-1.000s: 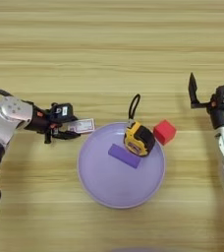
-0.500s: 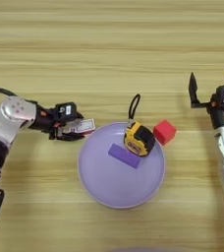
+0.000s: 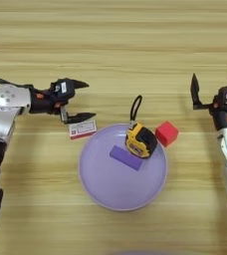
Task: Move the objects on the table
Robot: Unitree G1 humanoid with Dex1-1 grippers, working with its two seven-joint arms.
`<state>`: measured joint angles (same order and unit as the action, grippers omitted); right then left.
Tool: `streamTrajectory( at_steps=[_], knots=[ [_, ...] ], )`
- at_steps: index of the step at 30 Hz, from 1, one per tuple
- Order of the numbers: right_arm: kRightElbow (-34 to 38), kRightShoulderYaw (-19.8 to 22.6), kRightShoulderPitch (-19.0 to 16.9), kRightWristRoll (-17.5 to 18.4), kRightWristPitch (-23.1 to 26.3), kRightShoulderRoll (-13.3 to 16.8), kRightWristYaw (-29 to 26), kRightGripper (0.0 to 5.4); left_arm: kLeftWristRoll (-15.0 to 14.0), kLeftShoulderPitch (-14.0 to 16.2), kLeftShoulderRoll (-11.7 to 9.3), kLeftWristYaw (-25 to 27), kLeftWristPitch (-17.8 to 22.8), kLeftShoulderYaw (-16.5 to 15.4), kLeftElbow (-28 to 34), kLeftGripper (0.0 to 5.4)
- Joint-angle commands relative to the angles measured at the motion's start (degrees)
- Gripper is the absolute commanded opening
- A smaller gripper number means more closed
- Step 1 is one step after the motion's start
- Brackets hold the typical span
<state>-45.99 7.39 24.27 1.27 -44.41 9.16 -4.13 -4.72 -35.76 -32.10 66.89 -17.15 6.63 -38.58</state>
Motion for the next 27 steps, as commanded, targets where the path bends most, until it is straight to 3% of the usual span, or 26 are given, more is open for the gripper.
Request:
streamTrajectory(
  at_steps=[1,7,12,16,21,27],
  knots=[
    [-0.5,-0.1,0.6,-0.3,0.0,0.0,0.2,5.40,-4.8,1.2,0.6,-0.6,2.6,-3.5,5.2,5.07],
    [-0.4,-0.3,0.5,-0.7,-0.1,-0.2,0.7,5.40,-12.3,4.7,2.7,-4.3,8.2,-8.4,14.9,5.38],
    [-0.3,-0.5,0.6,-1.0,-0.1,-0.4,1.0,5.40,-19.1,12.0,5.2,-7.4,12.7,-10.4,29.2,5.38],
    [-0.2,-0.5,0.6,-1.0,-0.1,-0.4,1.0,5.40,-22.0,16.1,8.5,-14.5,14.8,-12.3,37.9,5.38],
    [0.0,-0.5,0.4,-0.8,-0.1,-0.2,1.0,5.40,-20.6,19.6,14.2,-26.2,14.3,-13.8,43.5,5.38],
    [0.2,-0.3,0.3,-0.5,-0.1,0.0,0.7,5.40,-13.8,21.8,17.9,-36.3,11.8,-13.2,42.2,5.38]
  ],
)
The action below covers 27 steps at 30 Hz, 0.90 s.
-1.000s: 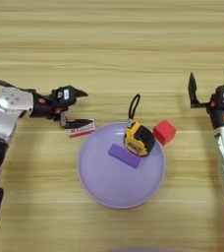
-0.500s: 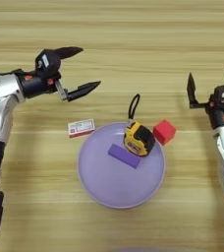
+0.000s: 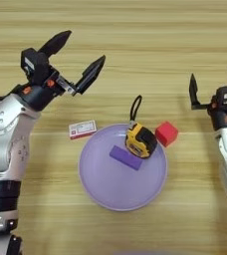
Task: Move the objects on the table
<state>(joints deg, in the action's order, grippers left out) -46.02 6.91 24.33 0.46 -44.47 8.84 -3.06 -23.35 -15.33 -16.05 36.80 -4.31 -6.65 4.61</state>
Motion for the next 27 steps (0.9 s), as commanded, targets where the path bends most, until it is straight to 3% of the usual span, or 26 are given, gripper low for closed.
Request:
streamTrajectory(
  at_steps=[1,7,12,15,18,20,27],
  knots=[
    [0.2,0.2,0.2,0.4,0.0,0.4,-0.5,5.40,6.3,1.7,2.4,-7.7,-2.1,0.2,-2.0,5.38],
    [0.4,0.3,0.1,0.6,-0.1,0.6,-0.7,5.40,14.5,2.1,5.1,-16.8,-8.7,0.2,-11.0,5.38],
    [0.3,0.5,0.0,0.9,-0.2,0.9,-1.1,5.40,18.2,1.7,8.0,-25.3,-14.6,-1.5,-18.1,5.38],
    [0.2,0.7,0.0,1.1,-0.2,1.0,-1.4,5.40,22.5,2.0,8.4,-29.4,-20.7,-0.8,-22.3,5.38],
    [0.2,0.8,0.0,1.2,-0.2,1.2,-1.6,5.40,22.3,1.4,9.6,-31.4,-22.9,-1.3,-26.9,5.38],
    [0.1,0.9,0.0,1.3,-0.3,1.3,-1.7,5.40,23.8,0.7,9.2,-33.3,-26.6,-1.2,-30.5,5.38],
    [0.1,1.0,-0.2,1.6,-0.3,1.8,-2.2,5.40,22.9,-1.8,9.3,-34.3,-31.8,-1.6,-37.5,5.38]
  ],
)
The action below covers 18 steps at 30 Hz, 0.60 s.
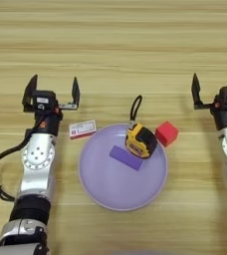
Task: Move the objects on the table
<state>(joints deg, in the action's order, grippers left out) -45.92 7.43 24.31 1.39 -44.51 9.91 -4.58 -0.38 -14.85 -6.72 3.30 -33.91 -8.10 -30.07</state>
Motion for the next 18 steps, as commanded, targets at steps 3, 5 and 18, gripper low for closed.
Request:
streamTrajectory(
  at_steps=[3,5,18],
  knots=[
    [0.0,0.6,-0.2,0.8,-0.3,0.9,-0.8,5.40,-0.5,-2.8,0.2,-0.8,-2.8,-0.1,-4.0,5.38],
    [0.0,0.6,-0.2,0.8,-0.4,1.0,-1.0,5.40,-1.0,-3.0,0.4,-0.4,-2.9,-0.1,-5.2,5.38],
    [-0.5,0.6,0.1,0.6,-0.6,1.5,-1.2,5.40,-5.8,-5.4,1.2,3.0,3.0,-0.9,-9.7,5.38]
  ],
)
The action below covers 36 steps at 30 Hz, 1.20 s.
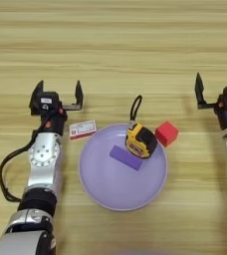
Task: Move the objects on the table
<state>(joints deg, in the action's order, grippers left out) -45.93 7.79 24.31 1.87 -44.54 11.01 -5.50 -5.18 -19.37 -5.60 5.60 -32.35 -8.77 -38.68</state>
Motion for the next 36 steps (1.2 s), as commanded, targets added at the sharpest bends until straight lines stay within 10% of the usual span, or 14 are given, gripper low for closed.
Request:
streamTrajectory(
  at_steps=[1,17,26,36],
  knots=[
    [-0.5,0.2,0.2,0.1,-0.5,0.4,-0.3,5.40,-0.9,-1.0,0.1,0.7,1.3,-0.2,-1.2,5.38],
    [-1.0,0.4,0.4,1.0,-0.9,0.6,-1.7,5.40,0.6,-1.4,0.2,-0.2,0.2,0.4,-1.9,5.38],
    [6.8,-1.2,-1.3,8.3,2.2,-0.1,-13.8,5.40,0.9,-1.4,0.2,-0.4,-0.1,0.5,-2.1,5.38],
    [35.2,-9.3,-9.6,17.7,29.9,4.3,-29.3,5.40,1.0,-1.2,0.4,-0.8,-0.2,0.8,-1.7,5.38]
  ],
)
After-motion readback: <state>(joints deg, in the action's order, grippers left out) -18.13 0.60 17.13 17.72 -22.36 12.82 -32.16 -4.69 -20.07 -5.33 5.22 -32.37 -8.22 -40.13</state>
